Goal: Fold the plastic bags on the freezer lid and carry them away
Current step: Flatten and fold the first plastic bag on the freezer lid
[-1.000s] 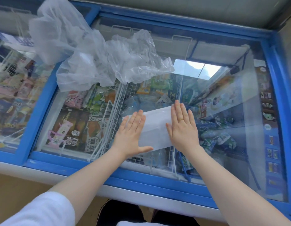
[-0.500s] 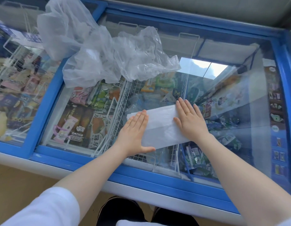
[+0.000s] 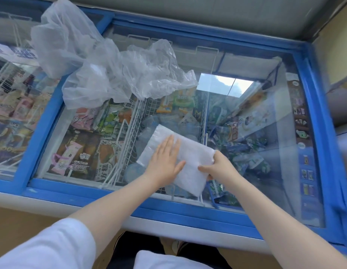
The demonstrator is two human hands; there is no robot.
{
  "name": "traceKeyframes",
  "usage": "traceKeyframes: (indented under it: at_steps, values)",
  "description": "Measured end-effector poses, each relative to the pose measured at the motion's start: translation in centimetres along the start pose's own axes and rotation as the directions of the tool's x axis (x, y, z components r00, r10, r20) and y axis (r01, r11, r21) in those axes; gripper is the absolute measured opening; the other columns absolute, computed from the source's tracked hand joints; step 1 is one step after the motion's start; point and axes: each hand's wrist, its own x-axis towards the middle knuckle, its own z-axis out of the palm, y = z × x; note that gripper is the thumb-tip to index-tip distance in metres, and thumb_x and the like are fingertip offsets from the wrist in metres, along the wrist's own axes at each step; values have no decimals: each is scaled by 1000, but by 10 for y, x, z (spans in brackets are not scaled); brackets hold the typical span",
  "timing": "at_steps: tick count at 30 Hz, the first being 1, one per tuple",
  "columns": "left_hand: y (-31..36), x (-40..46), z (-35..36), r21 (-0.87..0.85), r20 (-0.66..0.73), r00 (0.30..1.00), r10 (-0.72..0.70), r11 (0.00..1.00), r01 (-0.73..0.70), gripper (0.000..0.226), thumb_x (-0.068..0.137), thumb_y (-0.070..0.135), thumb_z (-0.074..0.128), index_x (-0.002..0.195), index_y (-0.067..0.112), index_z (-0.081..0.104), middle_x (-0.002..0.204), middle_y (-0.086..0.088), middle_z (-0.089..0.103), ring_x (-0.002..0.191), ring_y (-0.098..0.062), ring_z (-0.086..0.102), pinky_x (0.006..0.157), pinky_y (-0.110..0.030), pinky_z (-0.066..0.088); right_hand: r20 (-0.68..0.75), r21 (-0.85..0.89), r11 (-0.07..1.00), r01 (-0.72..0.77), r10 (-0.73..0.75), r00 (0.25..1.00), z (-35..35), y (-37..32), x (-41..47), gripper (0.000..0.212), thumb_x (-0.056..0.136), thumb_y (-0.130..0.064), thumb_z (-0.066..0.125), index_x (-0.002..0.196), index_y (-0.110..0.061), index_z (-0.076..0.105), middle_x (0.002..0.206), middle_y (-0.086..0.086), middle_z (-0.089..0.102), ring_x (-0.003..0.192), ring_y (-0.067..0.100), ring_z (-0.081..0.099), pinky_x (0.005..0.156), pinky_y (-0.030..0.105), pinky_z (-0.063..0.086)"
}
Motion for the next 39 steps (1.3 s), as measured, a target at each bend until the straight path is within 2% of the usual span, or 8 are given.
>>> traceKeyframes:
  at_steps: [5, 13, 19, 23, 28, 31, 34, 39]
  values:
    - [0, 3, 23, 194, 21, 990, 136, 971, -138, 87, 67, 81, -13, 141, 36, -19, 147, 0, -29, 142, -26, -18, 109, -39, -19, 15, -7, 977, 214, -214, 977, 8, 20, -28, 66, 84, -7, 61, 136, -40, 34, 80, 13, 64, 59, 18, 65, 61, 32, 57]
    - [-22, 3, 28, 266, 5, 879, 476, 847, -460, 68, 91, 57, 22, 146, 20, 7, 152, -4, 10, 139, -27, 13, 112, -35, -5, 409, -645, 567, 512, -310, 858, -28, 20, -14, 43, 84, -16, 54, 123, -33, 49, 86, 10, 64, 82, 27, 59, 74, 37, 48]
    - [-41, -12, 20, 138, -136, 991, -12, 990, 31, 78, 76, 61, -3, 145, 24, -10, 145, -2, -26, 139, -21, -20, 105, -30, -25, 259, -631, 258, 732, -819, 511, -8, 12, 1, 13, 68, -18, 77, 73, -15, 66, 93, 8, 62, 84, 31, 56, 70, 32, 44]
    - [-48, -17, 23, 98, -196, 980, -15, 995, 35, 77, 81, 61, 4, 145, 20, -6, 149, -1, -18, 139, -18, -15, 105, -23, -25, 404, -423, 422, 802, -705, 583, 2, -13, 0, 26, 84, -24, 66, 69, -25, 44, 103, 6, 67, 105, 13, 58, 102, 28, 34]
    - [-60, -17, 19, -306, -300, 953, 44, 942, -140, 52, 91, 41, 38, 133, 11, 49, 151, -1, 9, 141, -19, 4, 116, -38, 7, 260, -417, 627, 658, -611, 748, 12, -29, 11, 42, 91, -21, 58, 68, -28, 23, 57, -3, 26, 48, 10, 27, 48, 22, 22]
    - [-63, -29, -1, -803, -220, 952, -213, 594, -53, 24, 96, 18, 49, 105, 8, 69, 129, 2, 54, 127, -10, 43, 109, -35, 33, 118, -351, 750, 561, -559, 821, 20, -37, 21, 38, 92, -20, 56, 68, -20, 26, 57, -2, 24, 50, 10, 22, 48, 23, 20]
    - [-61, -34, -22, -964, 59, 955, -289, 231, 130, 59, 99, 41, 15, 98, 12, 66, 103, 2, 67, 97, -4, 61, 89, -22, 43, 59, -367, 809, 459, -472, 879, 31, -41, 33, 38, 94, -24, 52, 69, -16, 25, 58, -1, 25, 53, 14, 22, 50, 27, 16]
    - [-58, -22, -30, -745, 38, 966, -257, 636, 198, 33, 96, 41, 43, 116, 17, 55, 111, 0, 61, 100, -19, 57, 79, -28, 41, -83, -416, 855, 309, -374, 924, 45, -39, 46, 39, 95, -29, 48, 67, -20, 22, 59, 0, 32, 55, 17, 29, 52, 34, 20]
